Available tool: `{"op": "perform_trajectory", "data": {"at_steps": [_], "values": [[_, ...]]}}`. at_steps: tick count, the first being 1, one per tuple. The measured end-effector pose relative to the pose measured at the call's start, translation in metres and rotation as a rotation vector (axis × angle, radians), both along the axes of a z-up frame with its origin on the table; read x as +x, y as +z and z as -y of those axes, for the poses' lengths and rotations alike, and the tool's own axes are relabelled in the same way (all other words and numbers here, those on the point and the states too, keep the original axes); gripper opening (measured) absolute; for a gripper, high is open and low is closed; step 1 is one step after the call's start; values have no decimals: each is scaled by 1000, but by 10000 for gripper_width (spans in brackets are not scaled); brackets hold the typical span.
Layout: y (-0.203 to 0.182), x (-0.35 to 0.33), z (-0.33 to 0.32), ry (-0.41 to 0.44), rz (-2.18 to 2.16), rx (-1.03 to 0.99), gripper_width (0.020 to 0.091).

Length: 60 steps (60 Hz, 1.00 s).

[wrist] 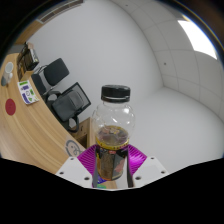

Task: Pour water

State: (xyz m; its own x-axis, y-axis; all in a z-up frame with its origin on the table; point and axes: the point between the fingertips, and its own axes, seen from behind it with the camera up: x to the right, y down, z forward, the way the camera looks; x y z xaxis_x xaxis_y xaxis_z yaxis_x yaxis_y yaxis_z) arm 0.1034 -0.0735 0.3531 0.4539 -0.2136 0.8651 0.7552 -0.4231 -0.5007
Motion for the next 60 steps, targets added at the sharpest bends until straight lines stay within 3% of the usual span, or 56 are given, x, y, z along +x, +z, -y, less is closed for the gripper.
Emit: {"op": "perform_trajectory", "data": {"at_steps": [13,24,37,50,60], "values": [[-2,-185,-76,136,427,-131,398],[-74,-308,-124,234,749,-295,396],[-137,-369,-149,238,1052,-418,396],[-162,-392,-158,262,1125,-468,396],[-167,-390,-153,315,917,-469,399]]}}
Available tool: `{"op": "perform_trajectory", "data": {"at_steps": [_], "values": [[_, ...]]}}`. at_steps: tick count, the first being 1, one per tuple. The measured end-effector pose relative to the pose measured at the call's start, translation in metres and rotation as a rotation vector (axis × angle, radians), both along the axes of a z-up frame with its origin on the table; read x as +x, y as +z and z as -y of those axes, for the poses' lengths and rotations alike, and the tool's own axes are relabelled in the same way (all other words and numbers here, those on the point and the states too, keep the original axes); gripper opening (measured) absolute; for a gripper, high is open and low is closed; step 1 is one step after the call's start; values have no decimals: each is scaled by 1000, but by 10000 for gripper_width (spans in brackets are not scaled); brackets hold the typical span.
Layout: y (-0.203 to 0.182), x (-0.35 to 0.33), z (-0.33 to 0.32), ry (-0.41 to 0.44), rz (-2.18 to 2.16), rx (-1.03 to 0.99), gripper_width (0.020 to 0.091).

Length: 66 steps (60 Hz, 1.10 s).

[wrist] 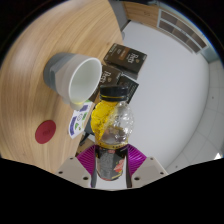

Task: Pour water

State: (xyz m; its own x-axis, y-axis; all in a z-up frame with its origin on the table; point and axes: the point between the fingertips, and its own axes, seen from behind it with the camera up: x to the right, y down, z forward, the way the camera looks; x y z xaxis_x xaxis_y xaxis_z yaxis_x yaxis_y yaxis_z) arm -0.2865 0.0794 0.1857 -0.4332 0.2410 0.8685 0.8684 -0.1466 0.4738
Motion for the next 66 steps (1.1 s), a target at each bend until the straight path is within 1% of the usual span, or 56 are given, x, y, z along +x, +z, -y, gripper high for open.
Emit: {"op": "perform_trajectory", "data": {"at_steps": [3,10,15,19,22,24,31,35,47,50,51,52,53,56,61,63,65,66], "values": [[2,2,4,-16,-153,-1,400],[12,4,22,-95,-657,8,400],[26,11,25,-137,-1007,-11,402],[34,15,29,-144,-1239,-26,400],[31,14,37,-161,-1389,-16,401],[25,19,30,-170,-1486,-43,400],[-9,34,26,-246,-1764,-88,401],[-28,41,25,-261,-1859,-81,399],[-90,53,18,-295,-1954,-118,399],[-112,53,18,-321,-1941,-127,403],[-116,53,21,-328,-1937,-129,414],[-111,53,19,-292,-1946,-109,419],[-113,54,19,-283,-1939,-97,417],[-109,57,25,-260,-1929,-96,450],[-112,57,22,-261,-1937,-98,523],[-112,61,26,-291,-1939,-113,556],[-119,61,30,-347,-1944,-133,633],[-120,62,32,-375,-1953,-141,698]]}}
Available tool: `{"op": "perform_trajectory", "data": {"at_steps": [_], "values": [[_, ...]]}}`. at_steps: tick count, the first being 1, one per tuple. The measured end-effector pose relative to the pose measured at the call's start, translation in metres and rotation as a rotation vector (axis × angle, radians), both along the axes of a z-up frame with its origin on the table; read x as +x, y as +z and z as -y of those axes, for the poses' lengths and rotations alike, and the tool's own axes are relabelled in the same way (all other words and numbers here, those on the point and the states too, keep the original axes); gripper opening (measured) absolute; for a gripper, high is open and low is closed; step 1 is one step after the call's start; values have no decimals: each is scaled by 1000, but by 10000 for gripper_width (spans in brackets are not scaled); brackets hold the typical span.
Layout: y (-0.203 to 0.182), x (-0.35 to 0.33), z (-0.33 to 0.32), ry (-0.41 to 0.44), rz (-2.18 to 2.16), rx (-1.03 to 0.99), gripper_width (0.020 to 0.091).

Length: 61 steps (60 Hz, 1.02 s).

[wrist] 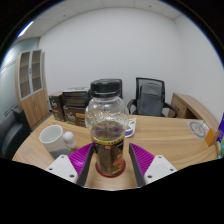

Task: Pour water

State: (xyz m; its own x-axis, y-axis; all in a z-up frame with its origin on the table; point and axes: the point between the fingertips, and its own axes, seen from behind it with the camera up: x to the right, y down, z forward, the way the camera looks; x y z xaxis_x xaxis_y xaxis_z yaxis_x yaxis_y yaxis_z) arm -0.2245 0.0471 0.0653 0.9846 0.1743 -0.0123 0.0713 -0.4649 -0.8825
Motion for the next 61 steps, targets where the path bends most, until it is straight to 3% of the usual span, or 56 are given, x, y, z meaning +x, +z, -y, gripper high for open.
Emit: {"op": "perform_trajectory", "data": {"at_steps": [2,3,5,26,42,61], "values": [[4,0,5,-16,-29,-18,858],[8,1,7,-24,-38,-18,871],[16,4,15,-31,-42,-24,839],[129,7,173,-153,83,-61,854],[151,9,250,-255,83,-111,854],[157,11,260,-254,102,-117,855]]}}
